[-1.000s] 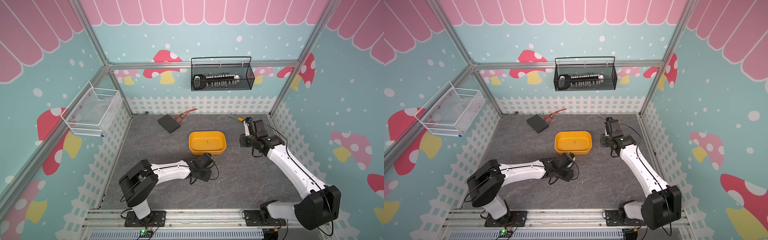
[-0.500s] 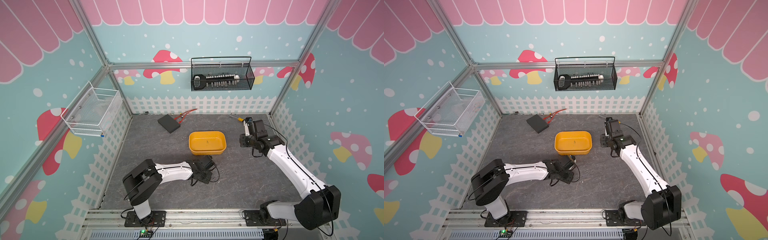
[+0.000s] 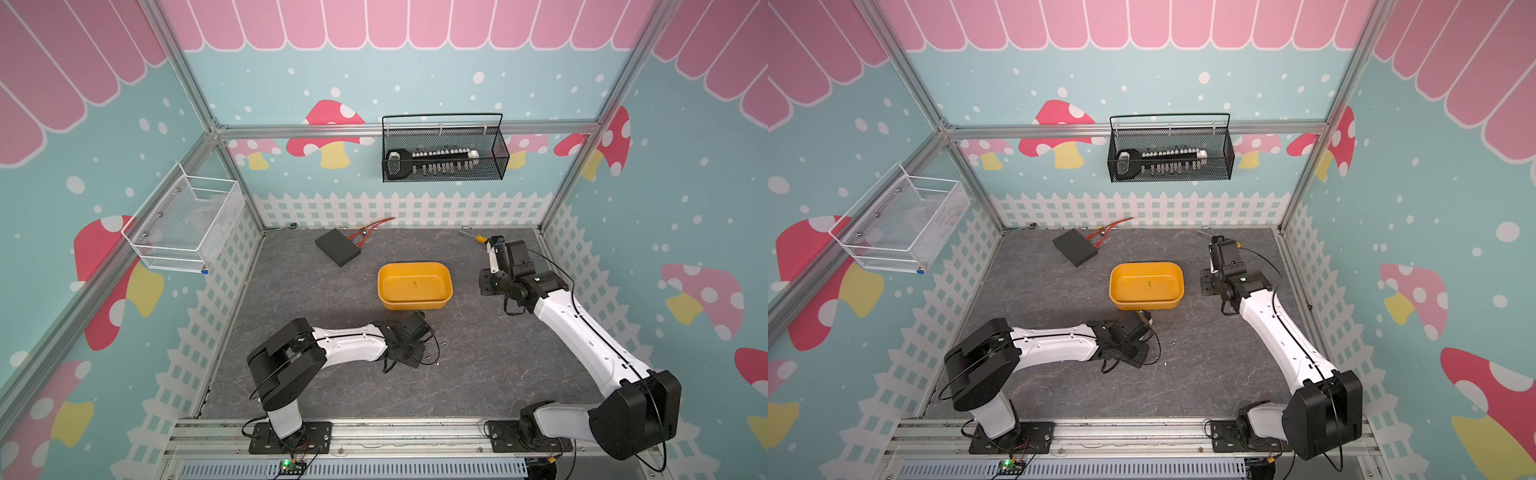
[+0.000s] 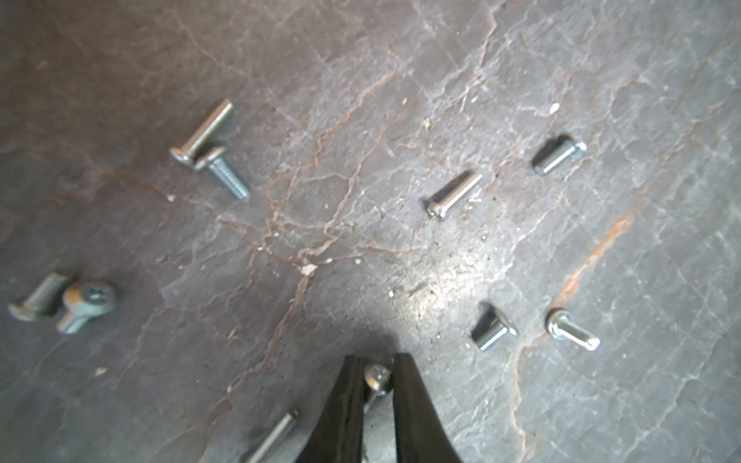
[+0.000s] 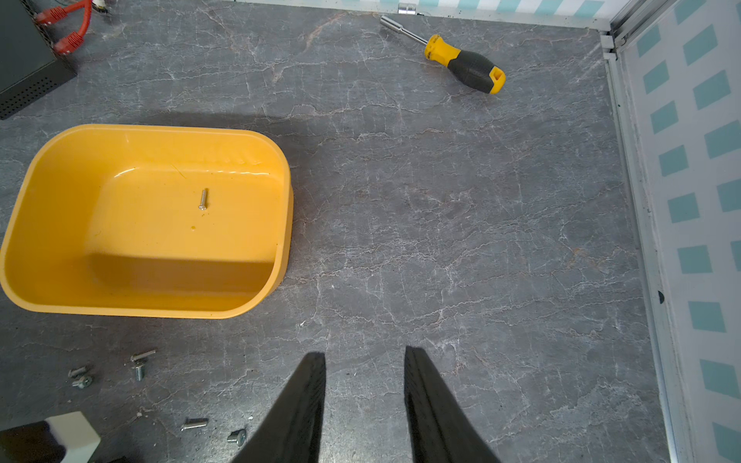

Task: Put the screws on the desktop into the storage box
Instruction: Pick up the screw from the center of the board.

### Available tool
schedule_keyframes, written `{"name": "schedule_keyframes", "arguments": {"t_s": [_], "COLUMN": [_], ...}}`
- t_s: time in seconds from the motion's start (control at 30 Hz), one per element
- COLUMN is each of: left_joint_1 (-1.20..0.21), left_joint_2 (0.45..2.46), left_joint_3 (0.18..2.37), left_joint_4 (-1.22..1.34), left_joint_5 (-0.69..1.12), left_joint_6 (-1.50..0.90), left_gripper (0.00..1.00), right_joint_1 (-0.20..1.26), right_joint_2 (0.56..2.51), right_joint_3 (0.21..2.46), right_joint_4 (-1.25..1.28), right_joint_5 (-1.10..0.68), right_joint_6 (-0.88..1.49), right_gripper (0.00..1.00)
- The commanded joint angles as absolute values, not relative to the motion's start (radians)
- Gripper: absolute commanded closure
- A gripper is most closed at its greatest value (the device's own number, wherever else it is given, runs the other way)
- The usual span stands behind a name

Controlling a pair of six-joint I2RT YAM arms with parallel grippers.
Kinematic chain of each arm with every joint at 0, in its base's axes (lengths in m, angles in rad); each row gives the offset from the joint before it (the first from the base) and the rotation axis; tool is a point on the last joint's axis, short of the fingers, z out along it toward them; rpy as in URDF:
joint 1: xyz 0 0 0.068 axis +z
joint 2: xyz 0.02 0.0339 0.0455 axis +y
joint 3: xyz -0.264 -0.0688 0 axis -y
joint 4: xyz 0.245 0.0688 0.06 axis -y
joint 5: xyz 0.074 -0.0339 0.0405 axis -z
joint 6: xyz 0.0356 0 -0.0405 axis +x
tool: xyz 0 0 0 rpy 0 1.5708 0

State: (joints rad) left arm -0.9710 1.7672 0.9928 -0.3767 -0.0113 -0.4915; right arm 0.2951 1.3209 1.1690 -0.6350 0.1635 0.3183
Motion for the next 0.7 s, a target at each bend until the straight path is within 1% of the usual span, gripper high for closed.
{"name": "schedule_keyframes", "arguments": {"t_s": [0.0,0.07,0.27,0.53,0.67], "left_joint_1": [-0.981,-0.982,-0.982,-0.975,-0.923], "left_joint_2": [1.813,1.799,1.731,1.657,1.668], "left_joint_3": [0.982,0.981,1.029,1.199,1.295], "left_joint_4": [-0.411,-0.414,-0.471,-0.58,-0.601], "left_joint_5": [-0.021,-0.03,-0.073,-0.175,-0.183], "left_joint_6": [-0.497,-0.497,-0.486,-0.432,-0.385], "left_gripper": [0.88,0.93,1.0,1.0,1.0], "right_joint_1": [0.292,0.291,0.292,0.291,0.291], "right_joint_2": [1.324,1.325,1.324,1.324,1.325], "right_joint_3": [1.157,1.158,1.166,1.182,1.192], "right_joint_4": [-0.63,-0.63,-0.63,-0.63,-0.629], "right_joint_5": [0.161,0.161,0.156,0.146,0.139], "right_joint_6": [0.318,0.32,0.325,0.331,0.333], "right_gripper": [0.61,0.61,0.61,0.61,0.61]}}
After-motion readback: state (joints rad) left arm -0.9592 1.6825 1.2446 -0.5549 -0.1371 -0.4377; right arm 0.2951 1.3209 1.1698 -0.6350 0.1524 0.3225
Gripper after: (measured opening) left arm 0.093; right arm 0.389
